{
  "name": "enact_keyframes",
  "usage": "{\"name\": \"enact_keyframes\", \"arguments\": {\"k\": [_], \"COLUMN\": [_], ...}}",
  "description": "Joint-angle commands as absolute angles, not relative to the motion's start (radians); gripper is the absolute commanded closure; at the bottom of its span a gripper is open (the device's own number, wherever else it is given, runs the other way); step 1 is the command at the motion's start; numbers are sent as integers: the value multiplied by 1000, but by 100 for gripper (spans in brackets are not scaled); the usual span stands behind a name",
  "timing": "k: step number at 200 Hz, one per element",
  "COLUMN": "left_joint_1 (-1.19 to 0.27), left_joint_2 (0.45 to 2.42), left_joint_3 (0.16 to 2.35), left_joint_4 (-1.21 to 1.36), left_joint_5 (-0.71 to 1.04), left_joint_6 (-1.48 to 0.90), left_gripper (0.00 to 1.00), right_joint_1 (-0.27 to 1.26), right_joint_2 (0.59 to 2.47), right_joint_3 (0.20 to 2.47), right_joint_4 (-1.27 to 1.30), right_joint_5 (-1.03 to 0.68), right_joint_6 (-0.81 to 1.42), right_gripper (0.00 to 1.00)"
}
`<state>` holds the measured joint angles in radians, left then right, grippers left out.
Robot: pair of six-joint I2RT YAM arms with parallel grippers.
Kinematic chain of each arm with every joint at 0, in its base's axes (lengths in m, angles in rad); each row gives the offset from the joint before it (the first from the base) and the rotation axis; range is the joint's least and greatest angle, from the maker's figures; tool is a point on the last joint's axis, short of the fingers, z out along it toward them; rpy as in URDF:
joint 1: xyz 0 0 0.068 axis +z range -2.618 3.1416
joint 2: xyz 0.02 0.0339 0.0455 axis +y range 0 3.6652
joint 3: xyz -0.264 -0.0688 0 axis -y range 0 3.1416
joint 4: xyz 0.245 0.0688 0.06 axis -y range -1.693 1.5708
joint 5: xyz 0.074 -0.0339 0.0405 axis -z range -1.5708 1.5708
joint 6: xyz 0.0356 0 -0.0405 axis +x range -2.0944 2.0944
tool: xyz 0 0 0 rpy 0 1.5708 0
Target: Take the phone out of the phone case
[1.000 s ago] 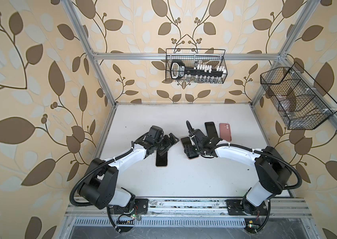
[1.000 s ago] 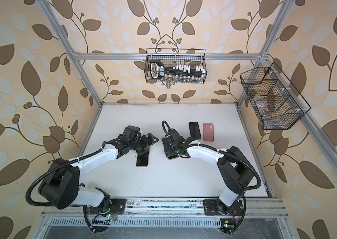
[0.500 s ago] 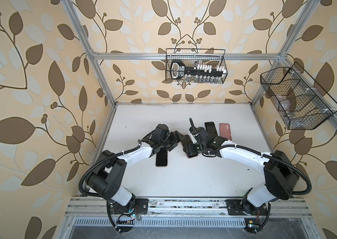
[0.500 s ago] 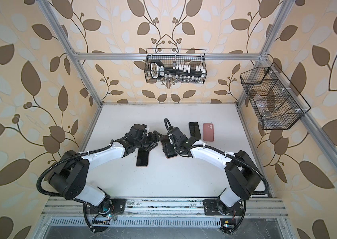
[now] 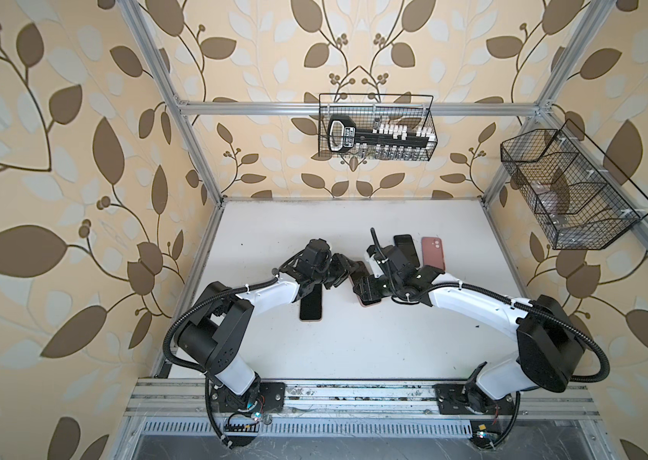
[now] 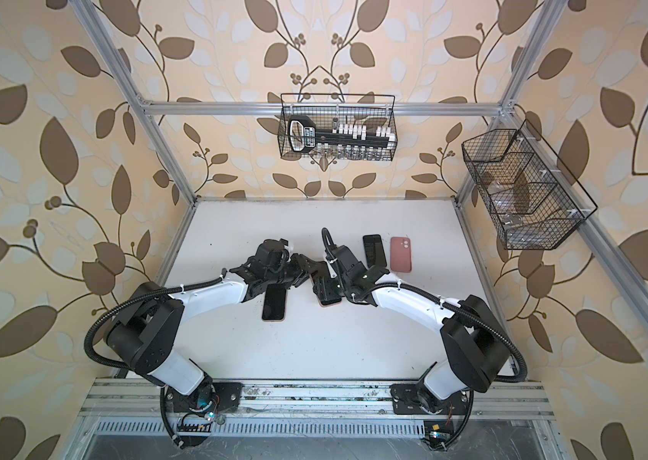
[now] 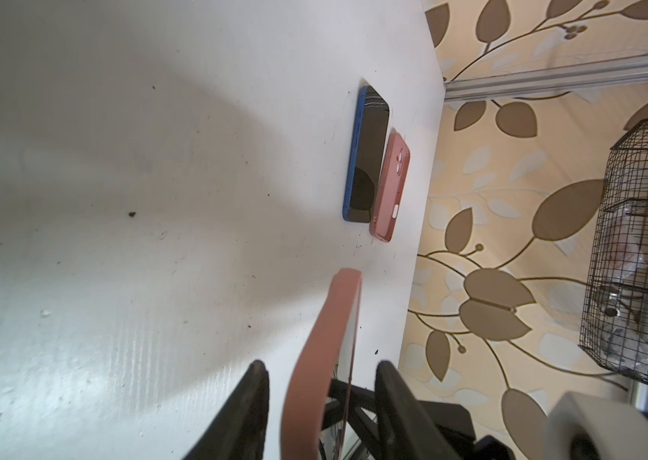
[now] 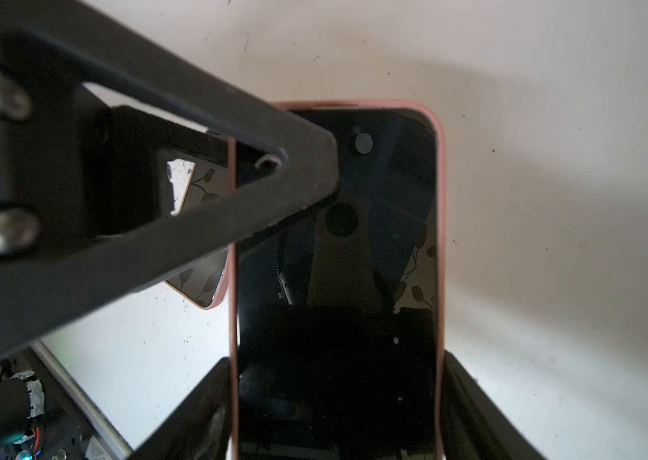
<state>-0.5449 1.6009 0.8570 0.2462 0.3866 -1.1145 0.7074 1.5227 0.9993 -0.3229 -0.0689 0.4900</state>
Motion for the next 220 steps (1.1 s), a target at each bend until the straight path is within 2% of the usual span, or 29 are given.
{"name": "enact_keyframes", "arguments": {"k": [1, 40, 68, 109, 133, 180, 206, 220], "left_joint_1": [-558, -567, -572, -574, -573, -569, -563, -560], "left_joint_2": [1609, 1617, 1619, 1601, 1595, 1581, 1563, 1555], "left_joint_3": [895, 903, 904, 873, 878, 918, 933, 932], "left_joint_4": [302, 313, 321, 395, 399, 380, 424, 480], "left_joint_5": [402, 408, 413, 407, 408, 385, 347, 325], "left_joint_6": [-1121, -1126, -1128, -1146, -1142, -1110, -1099, -1105], "left_gripper": [59, 69, 84, 100, 100, 100, 100, 100], "right_joint_1": [697, 683, 675, 671, 664, 616, 548, 488], "right_joint_2": [1482, 1476, 1473, 1470, 1444, 1320, 1236, 1189], "right_joint_3": [984, 967, 959, 948, 936, 926, 891, 838], "right_joint_4": [-274, -261, -249, -242, -233, -258, -255, -199], "right_joint_5": [-94, -103, -113, -122, -118, -124, -203, -311], "right_joint_6": [500, 503, 505, 505, 503, 470, 482, 524], "right_gripper": [37, 37, 37, 36, 28, 24, 23, 23]}}
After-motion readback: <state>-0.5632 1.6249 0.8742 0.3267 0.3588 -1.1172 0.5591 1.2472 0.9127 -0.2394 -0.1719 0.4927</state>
